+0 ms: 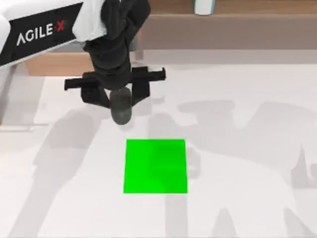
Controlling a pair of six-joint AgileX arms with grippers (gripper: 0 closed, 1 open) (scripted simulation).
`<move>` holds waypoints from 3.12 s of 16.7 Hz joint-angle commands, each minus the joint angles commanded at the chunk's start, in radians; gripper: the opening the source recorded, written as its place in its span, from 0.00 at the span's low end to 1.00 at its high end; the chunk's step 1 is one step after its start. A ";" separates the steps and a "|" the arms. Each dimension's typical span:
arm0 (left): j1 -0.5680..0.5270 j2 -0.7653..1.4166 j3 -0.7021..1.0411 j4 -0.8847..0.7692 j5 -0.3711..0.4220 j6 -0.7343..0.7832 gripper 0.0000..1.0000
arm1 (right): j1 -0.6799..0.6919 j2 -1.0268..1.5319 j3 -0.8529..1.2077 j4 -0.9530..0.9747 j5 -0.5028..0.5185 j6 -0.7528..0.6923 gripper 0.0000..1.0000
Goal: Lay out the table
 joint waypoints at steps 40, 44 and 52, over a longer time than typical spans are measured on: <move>-0.254 -0.058 -0.170 0.136 -0.041 -0.159 0.00 | 0.000 0.000 0.000 0.000 0.000 0.000 1.00; -0.253 -0.022 -0.205 0.134 -0.035 -0.159 0.00 | 0.000 0.000 0.000 0.000 0.000 0.000 1.00; -0.253 -0.003 -0.223 0.131 -0.033 -0.159 0.15 | 0.000 0.000 0.000 0.000 0.000 0.000 1.00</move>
